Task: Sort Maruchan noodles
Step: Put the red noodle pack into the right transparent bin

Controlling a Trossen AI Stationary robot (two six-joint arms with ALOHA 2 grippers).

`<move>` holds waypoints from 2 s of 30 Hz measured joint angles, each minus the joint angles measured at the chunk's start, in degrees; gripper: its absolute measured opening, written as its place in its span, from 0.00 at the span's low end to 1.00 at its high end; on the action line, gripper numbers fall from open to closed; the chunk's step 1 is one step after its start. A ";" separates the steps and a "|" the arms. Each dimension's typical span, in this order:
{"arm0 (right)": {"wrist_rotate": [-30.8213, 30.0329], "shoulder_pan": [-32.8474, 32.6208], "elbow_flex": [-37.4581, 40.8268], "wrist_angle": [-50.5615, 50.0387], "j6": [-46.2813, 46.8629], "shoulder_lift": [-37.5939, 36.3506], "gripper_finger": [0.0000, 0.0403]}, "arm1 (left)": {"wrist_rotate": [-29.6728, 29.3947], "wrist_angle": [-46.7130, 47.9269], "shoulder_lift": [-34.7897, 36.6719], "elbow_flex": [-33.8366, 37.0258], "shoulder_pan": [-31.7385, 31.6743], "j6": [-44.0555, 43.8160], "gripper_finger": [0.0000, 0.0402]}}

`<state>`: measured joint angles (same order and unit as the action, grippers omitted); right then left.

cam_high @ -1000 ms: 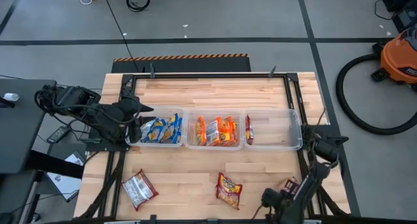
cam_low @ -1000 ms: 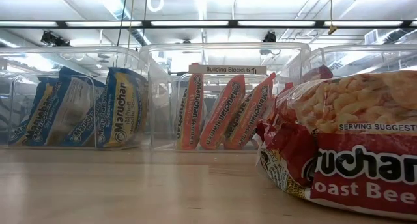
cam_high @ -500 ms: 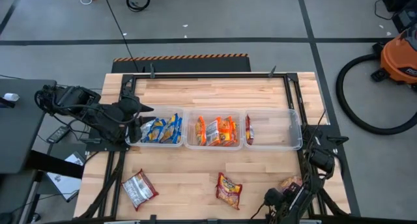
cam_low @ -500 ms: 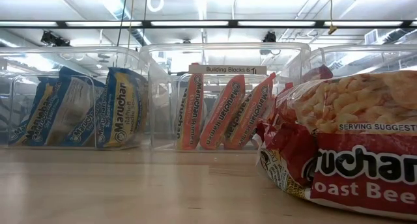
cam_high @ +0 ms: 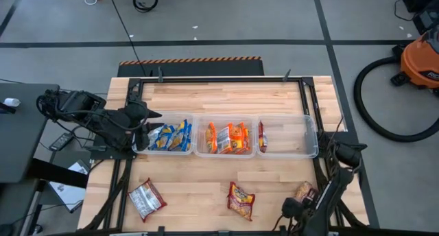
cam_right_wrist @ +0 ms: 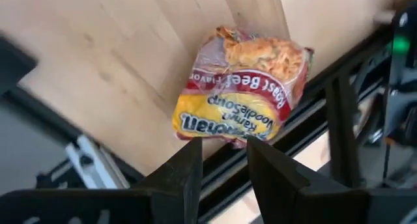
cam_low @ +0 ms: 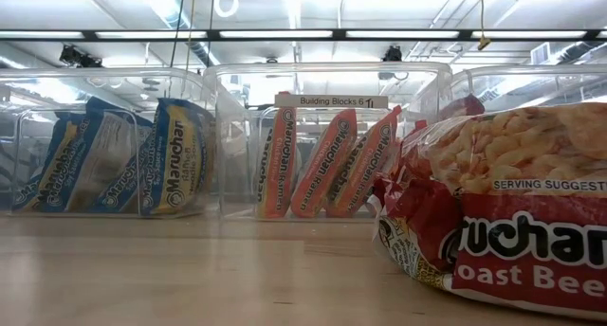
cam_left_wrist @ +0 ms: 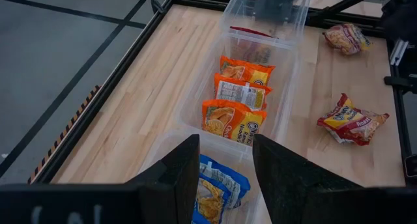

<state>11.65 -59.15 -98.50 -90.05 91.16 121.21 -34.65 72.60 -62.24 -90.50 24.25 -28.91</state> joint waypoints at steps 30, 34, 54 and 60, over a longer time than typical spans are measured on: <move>10.83 -6.21 -6.15 0.17 -3.35 12.02 0.31 | 0.00 -0.02 -0.02 0.00 -0.01 -0.01 0.37; 14.91 -6.57 0.47 0.12 -9.45 11.96 0.31 | 0.00 -0.01 -0.02 0.00 0.01 0.01 0.37; -10.53 -0.60 -0.31 2.47 -16.95 6.39 0.31 | 0.00 -0.03 -0.02 0.00 0.00 -0.02 0.37; -11.58 2.03 -3.19 0.50 -23.51 6.38 0.31 | 0.00 -0.02 -0.02 0.00 -0.02 -0.02 0.37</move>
<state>0.07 -57.12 -101.68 -89.55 67.65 127.59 -34.65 72.59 -62.26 -90.50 24.23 -28.93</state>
